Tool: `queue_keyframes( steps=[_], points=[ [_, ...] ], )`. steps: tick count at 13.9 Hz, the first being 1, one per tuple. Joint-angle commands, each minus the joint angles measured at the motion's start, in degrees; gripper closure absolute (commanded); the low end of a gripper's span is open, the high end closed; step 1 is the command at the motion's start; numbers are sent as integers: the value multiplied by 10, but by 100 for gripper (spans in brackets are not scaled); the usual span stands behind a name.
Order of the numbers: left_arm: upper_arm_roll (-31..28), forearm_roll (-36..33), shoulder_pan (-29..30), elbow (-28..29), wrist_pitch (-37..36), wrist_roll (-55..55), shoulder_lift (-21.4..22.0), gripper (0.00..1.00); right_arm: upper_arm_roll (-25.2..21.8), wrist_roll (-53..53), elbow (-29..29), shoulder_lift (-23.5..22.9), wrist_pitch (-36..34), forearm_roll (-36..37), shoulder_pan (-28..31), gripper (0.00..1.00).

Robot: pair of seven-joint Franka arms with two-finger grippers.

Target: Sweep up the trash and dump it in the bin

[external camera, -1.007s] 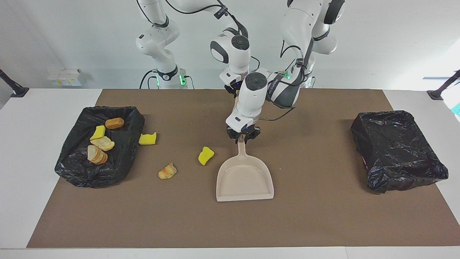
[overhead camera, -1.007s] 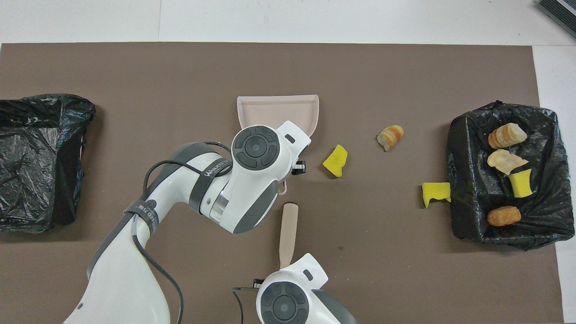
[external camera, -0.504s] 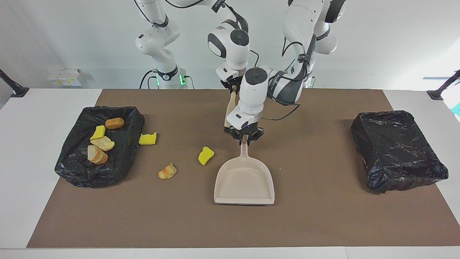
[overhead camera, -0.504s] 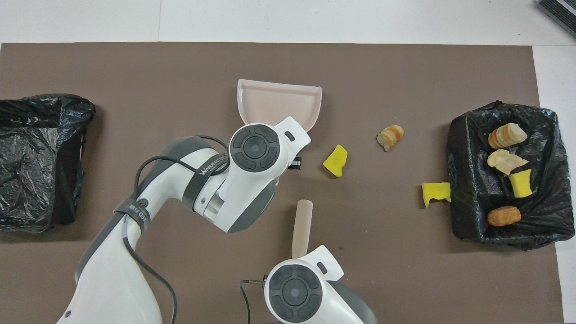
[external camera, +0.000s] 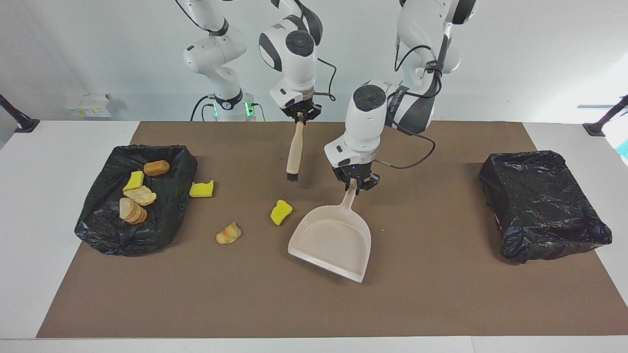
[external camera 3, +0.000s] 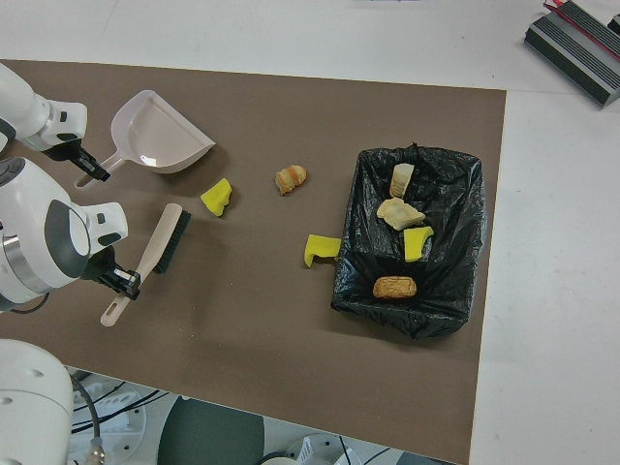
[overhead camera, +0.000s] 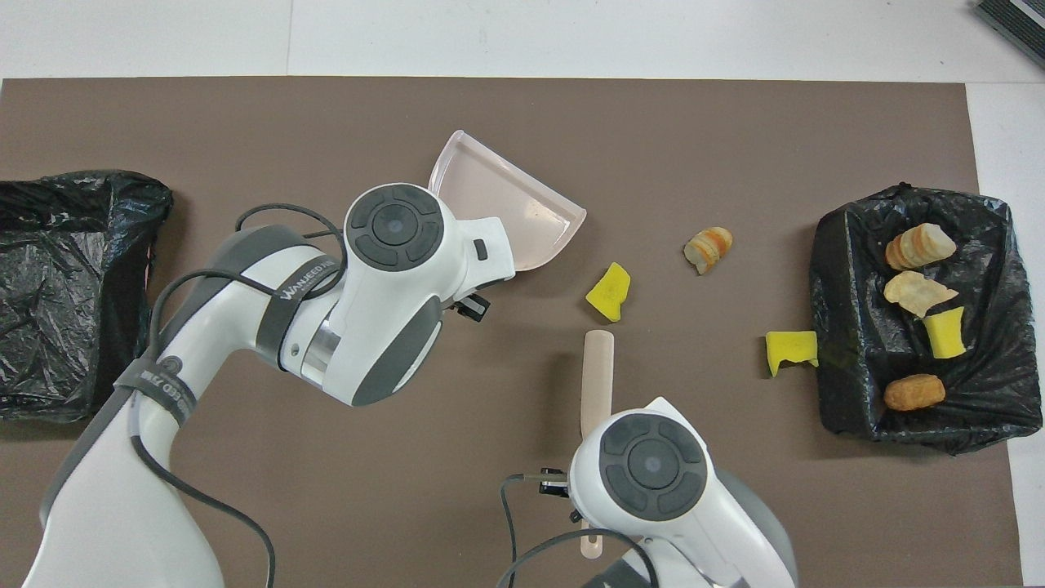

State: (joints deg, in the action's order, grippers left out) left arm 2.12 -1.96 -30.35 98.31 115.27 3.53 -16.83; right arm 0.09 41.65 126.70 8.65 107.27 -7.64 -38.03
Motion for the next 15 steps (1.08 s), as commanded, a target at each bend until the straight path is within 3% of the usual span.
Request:
queue_keyframes(
  steps=[1,3,7,9,12,15],
  points=[
    [4,-8,50,16,-31,123,33,100,3,-82,-15,-15,-6,11,45,100],
    [3,-8,77,21,-64,215,50,100,3,-145,-14,-21,-9,27,84,100],
    [3,-8,128,57,-101,412,92,100,2,-123,-17,-28,-38,129,128,100],
    [3,-8,131,119,-98,484,129,100,2,-86,-9,-26,-60,160,159,100],
    [3,-8,120,217,-30,486,174,100,2,-43,2,-20,-93,184,201,100],
    [4,-8,106,230,5,446,170,100,2,-37,37,1,-97,198,241,100]
  ],
)
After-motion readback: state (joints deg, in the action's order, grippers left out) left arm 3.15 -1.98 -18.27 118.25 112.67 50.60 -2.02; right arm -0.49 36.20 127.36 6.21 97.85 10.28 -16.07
